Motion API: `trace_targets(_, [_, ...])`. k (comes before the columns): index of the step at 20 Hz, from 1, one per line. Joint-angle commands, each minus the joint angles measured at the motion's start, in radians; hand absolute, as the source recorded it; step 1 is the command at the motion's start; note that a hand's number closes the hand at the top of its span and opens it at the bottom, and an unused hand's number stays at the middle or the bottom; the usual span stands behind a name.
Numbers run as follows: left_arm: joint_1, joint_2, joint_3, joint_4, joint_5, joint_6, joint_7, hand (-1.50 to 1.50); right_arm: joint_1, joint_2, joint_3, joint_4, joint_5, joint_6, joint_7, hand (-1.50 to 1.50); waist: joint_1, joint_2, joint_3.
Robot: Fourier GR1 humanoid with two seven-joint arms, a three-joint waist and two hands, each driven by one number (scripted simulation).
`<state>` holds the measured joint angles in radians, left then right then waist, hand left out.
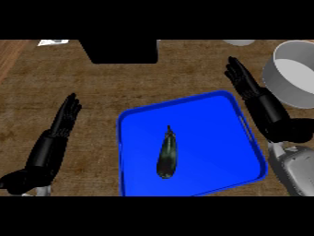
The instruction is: Pick the eggplant from the tray and place it in the pot
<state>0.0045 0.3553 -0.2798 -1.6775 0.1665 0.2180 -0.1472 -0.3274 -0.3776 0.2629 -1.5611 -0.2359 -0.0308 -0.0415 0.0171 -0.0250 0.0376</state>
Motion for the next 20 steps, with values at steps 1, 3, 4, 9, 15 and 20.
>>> trace_targets(1, [-0.028, -0.001, 0.009, -0.059, -0.034, 0.039, 0.048, 0.00, -0.067, 0.045, -0.022, 0.115, -0.058, 0.077, -0.043, 1.50, 0.007, 0.028, -0.036])
trace_targets(3, [-0.112, -0.005, 0.087, -0.033, 0.033, 0.044, 0.105, 0.00, -0.178, 0.003, -0.064, 0.153, -0.201, 0.230, 0.051, 1.50, 0.018, 0.034, -0.035])
trace_targets(4, [-0.132, 0.005, 0.123, -0.016, 0.049, 0.040, 0.088, 0.00, -0.178, -0.010, -0.063, 0.193, -0.249, 0.306, 0.057, 1.50, 0.025, 0.040, -0.035])
trace_targets(9, [-0.195, -0.030, 0.167, 0.063, 0.112, 0.039, 0.109, 0.00, -0.213, -0.138, 0.018, 0.380, 0.122, 0.207, -0.004, -1.50, 0.024, 0.052, -0.037])
trace_targets(15, [-0.262, -0.020, 0.210, 0.076, 0.117, 0.041, 0.173, 0.00, -0.206, -0.142, 0.077, 0.527, 0.242, 0.393, -0.443, -1.50, 0.002, 0.033, -0.036])
trace_targets(20, [-0.255, -0.010, 0.252, 0.166, 0.132, -0.017, 0.126, 0.00, -0.321, -0.205, 0.114, 0.447, 0.309, 0.489, -0.291, -1.50, -0.009, 0.027, -0.038])
